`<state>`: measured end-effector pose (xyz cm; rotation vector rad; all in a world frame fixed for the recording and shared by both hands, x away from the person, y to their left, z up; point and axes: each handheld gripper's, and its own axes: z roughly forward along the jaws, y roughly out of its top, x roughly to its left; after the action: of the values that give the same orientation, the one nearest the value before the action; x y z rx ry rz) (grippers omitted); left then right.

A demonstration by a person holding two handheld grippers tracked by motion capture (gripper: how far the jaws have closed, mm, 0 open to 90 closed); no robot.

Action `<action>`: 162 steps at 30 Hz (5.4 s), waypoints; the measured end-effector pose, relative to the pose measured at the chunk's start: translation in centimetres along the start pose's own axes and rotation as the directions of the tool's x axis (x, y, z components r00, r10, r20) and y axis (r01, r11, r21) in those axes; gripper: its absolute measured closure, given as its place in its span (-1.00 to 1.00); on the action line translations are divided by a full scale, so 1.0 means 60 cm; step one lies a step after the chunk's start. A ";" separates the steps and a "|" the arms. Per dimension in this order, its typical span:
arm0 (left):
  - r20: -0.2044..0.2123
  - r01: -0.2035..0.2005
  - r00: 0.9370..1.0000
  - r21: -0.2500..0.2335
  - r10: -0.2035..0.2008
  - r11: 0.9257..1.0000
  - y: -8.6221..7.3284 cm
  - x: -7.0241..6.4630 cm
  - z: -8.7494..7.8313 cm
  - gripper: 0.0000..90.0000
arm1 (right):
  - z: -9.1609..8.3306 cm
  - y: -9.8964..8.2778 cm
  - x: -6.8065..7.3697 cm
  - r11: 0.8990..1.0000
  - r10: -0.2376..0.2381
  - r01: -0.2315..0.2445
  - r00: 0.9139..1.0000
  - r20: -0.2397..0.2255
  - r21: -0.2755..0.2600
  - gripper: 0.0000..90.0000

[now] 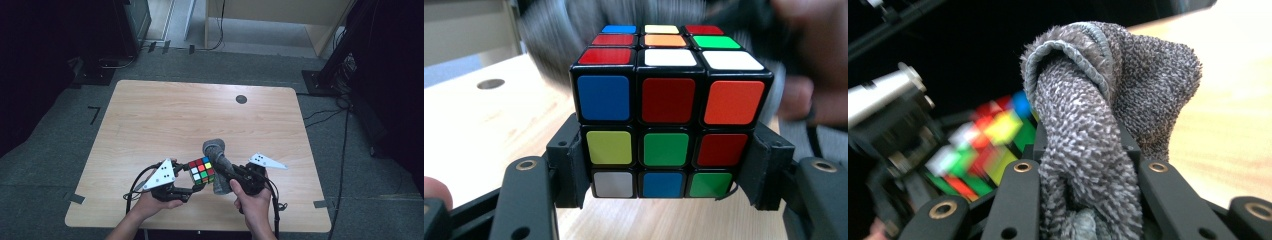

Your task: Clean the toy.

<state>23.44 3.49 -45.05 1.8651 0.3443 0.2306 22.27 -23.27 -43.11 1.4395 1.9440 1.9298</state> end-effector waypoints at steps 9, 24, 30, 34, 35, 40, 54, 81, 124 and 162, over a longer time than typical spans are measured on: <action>-0.012 0.052 0.999 -0.057 -0.053 0.997 0.008 0.014 -0.019 -0.24 | 0.019 -0.021 -0.012 0.999 0.018 -0.019 1.000 0.002 0.048 0.62; -0.023 0.100 0.994 -0.095 -0.103 0.990 0.008 0.027 -0.029 -0.24 | 0.021 -0.023 -0.016 0.999 0.002 -0.001 1.000 -0.013 0.047 0.61; -0.066 0.177 0.979 -0.179 -0.191 0.968 0.011 0.044 -0.049 -0.24 | 0.052 -0.052 -0.013 0.992 -0.100 0.104 0.993 -0.065 0.069 0.62; -0.066 0.187 0.977 -0.173 -0.201 0.967 0.008 0.043 -0.043 -0.24 | 0.078 -0.072 0.020 0.959 -0.259 0.270 0.959 -0.118 0.087 0.62; -0.066 0.186 0.978 -0.166 -0.200 0.968 0.008 0.041 -0.041 -0.24 | 0.084 -0.079 0.026 0.951 -0.281 0.295 0.950 -0.137 0.095 0.62; -0.072 0.161 0.982 -0.146 -0.173 0.976 0.010 0.034 -0.034 -0.23 | 0.091 -0.088 0.039 0.926 -0.353 0.364 0.929 -0.112 0.103 0.62; -0.073 0.169 0.981 -0.148 -0.181 0.974 0.010 0.033 -0.033 -0.23 | 0.089 -0.090 0.038 0.930 -0.352 0.359 0.932 -0.089 0.074 0.60; -0.085 0.216 0.969 -0.158 -0.231 0.964 0.008 0.040 -0.034 -0.23 | 0.072 -0.082 0.027 0.938 -0.346 0.346 0.937 0.035 0.016 0.58; -0.213 0.108 0.970 -0.038 -0.114 0.993 -0.009 0.032 -0.014 -0.23 | 0.018 -0.025 -0.016 0.958 -0.263 0.283 0.925 0.275 -0.036 -0.21; -0.285 -0.127 0.948 0.068 0.141 0.990 -0.016 -0.046 0.043 -0.29 | 0.062 -0.056 0.076 0.972 -0.236 0.223 0.936 0.261 0.079 -0.24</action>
<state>21.58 0.54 -46.73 1.9072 0.4259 0.5965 20.12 -16.93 -44.13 1.3326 1.9429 1.5126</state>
